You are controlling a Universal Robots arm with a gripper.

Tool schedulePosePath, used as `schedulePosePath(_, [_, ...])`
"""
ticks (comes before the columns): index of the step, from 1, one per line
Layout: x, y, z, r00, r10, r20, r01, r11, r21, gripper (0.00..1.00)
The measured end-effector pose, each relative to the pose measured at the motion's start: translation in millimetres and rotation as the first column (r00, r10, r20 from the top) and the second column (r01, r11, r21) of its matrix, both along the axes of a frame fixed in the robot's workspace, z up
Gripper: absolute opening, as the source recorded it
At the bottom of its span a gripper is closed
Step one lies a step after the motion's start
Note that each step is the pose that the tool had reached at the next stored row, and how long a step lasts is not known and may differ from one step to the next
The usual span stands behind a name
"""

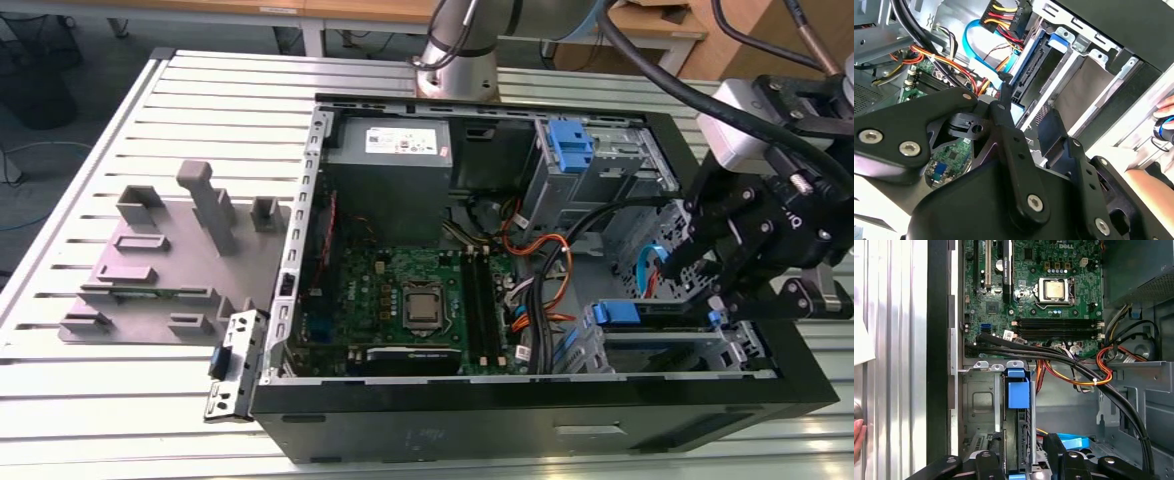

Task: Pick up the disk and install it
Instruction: 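Insert the first disk wire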

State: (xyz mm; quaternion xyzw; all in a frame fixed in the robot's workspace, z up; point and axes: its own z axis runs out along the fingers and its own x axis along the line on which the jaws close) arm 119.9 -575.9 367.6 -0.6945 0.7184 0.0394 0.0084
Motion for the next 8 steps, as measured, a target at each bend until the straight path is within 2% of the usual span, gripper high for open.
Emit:
schedulePosePath(7, [0.0,3.2,0.2,1.0,0.004,0.0,-0.004,1.0,0.0004,0.48])
schedulePosePath(8, [0.0,3.2,0.5,1.0,0.005,0.0,-0.005,1.0,0.0025,0.48])
